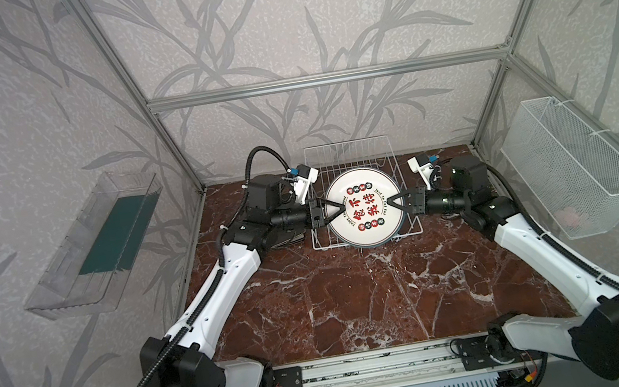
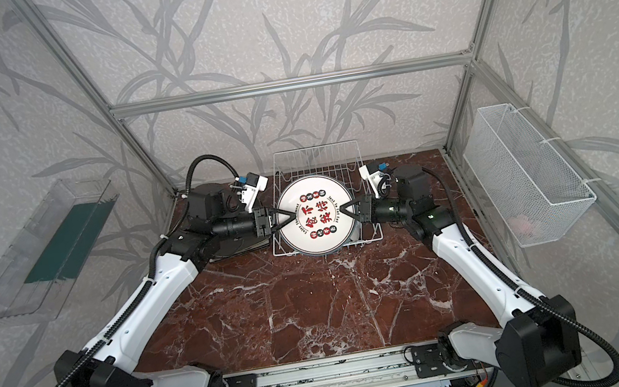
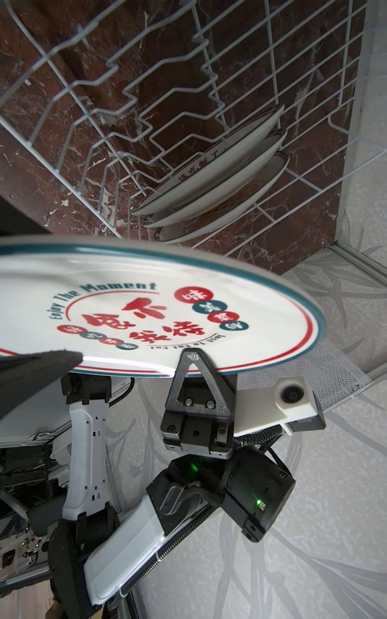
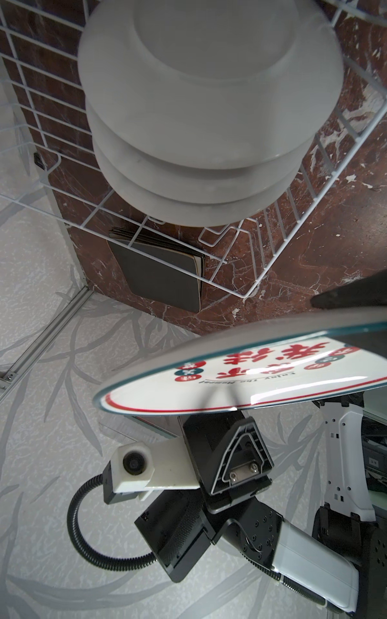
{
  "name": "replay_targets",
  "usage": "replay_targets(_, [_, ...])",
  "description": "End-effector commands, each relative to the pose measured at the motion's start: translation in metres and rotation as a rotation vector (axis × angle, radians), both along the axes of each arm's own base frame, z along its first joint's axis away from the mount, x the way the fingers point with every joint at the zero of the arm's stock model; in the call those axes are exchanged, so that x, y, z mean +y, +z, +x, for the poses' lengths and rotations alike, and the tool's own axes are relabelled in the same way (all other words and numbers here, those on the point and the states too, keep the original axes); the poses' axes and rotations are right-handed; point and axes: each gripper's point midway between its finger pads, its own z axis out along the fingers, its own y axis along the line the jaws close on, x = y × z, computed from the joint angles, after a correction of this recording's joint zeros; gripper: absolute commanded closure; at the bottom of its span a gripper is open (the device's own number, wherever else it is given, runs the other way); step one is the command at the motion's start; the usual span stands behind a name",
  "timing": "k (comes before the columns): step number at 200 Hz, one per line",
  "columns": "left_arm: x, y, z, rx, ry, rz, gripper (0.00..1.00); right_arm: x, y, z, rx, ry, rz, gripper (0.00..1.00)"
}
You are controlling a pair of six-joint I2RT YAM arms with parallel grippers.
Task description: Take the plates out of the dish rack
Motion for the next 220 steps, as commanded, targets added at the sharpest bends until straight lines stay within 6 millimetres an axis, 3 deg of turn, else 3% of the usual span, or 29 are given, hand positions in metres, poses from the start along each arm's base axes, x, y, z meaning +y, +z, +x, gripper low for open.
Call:
replay_targets(1, [-0.005, -0.003, -0.007, 0.025, -0.044, -0.014, 0.64, 0.007, 0.015, 0.000, -0.083, 0.046, 0.028, 1.00])
replay_targets(42, [-0.005, -0.013, -0.002, 0.062, -0.031, 0.003, 1.00, 0.009, 0.011, -0.001, -0.075, 0.070, 0.021, 1.00])
replay_targets(73, [-0.002, -0.015, -0.002, 0.072, -0.010, 0.030, 1.00, 0.009, 0.009, -0.001, -0.068, 0.068, 0.016, 0.89])
replay_targets(103, [0.008, -0.012, -0.009, 0.108, 0.012, 0.040, 1.00, 0.005, 0.011, 0.000, -0.075, 0.048, -0.029, 0.56])
replay_targets(149, [0.029, -0.035, -0.048, 0.258, 0.028, 0.112, 1.00, -0.007, 0.019, -0.002, -0.144, 0.024, -0.143, 0.29])
replay_targets(181, [0.038, -0.060, -0.081, 0.359, 0.014, 0.126, 1.00, -0.017, 0.019, -0.002, -0.161, -0.003, -0.230, 0.00])
replay_targets(220, [0.051, -0.103, -0.113, 0.477, 0.046, 0.146, 1.00, -0.025, 0.024, -0.001, -0.176, -0.039, -0.262, 0.01])
